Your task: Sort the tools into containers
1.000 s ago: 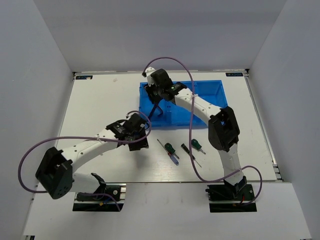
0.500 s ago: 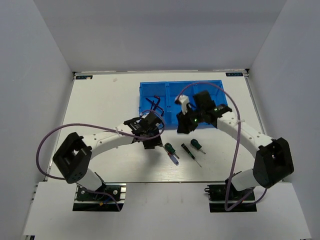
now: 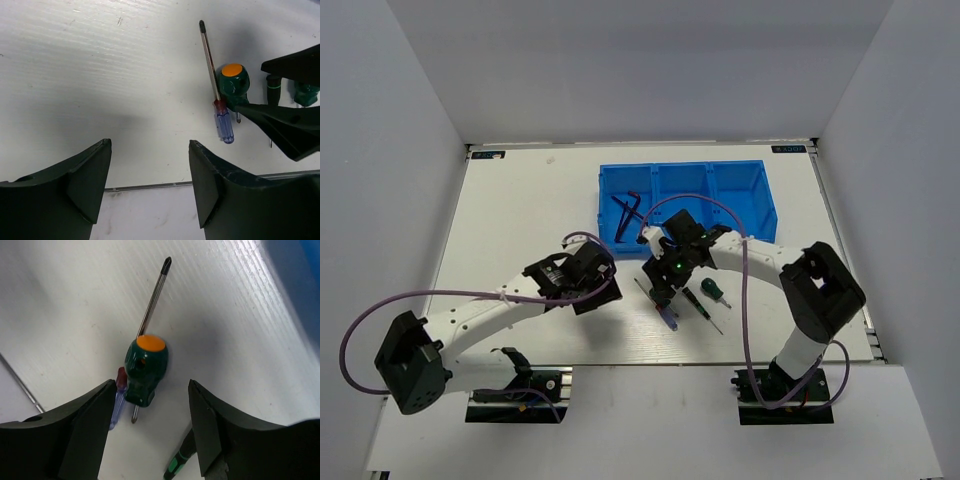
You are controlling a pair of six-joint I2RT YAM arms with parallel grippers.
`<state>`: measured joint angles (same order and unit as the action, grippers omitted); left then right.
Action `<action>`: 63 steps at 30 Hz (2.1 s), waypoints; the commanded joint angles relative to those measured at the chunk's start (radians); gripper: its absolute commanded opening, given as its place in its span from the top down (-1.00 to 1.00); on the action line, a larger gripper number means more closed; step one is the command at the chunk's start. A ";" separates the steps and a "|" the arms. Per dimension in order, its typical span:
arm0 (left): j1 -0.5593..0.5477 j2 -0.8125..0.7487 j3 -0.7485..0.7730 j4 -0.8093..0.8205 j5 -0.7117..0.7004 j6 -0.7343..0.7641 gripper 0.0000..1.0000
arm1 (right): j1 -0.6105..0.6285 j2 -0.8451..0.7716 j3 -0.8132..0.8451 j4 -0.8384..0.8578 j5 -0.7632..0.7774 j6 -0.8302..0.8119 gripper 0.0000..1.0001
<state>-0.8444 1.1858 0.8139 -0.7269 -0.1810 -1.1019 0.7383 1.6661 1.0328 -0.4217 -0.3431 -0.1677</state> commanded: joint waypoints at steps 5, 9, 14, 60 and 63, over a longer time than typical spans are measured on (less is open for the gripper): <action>-0.001 -0.063 -0.025 -0.031 -0.032 -0.036 -0.47 | 0.068 0.047 0.042 0.073 0.134 -0.003 -0.26; -0.001 -0.063 -0.035 -0.031 -0.032 -0.036 -0.47 | 0.091 0.067 0.018 0.089 0.242 -0.026 -0.24; -0.010 -0.063 -0.035 -0.031 -0.032 -0.036 -0.41 | 0.095 0.078 0.007 0.103 0.268 -0.023 -0.08; -0.205 0.883 0.949 -0.072 0.208 -0.056 -0.24 | -0.628 -0.210 0.302 -0.077 0.305 0.100 0.46; -0.214 0.943 1.008 -0.109 0.209 -0.082 -0.24 | -0.672 -0.232 0.270 -0.086 0.259 0.132 0.43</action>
<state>-1.0496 2.1204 1.7473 -0.7593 0.0410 -1.1191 0.0940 1.4525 1.3350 -0.4984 -0.0032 -0.0834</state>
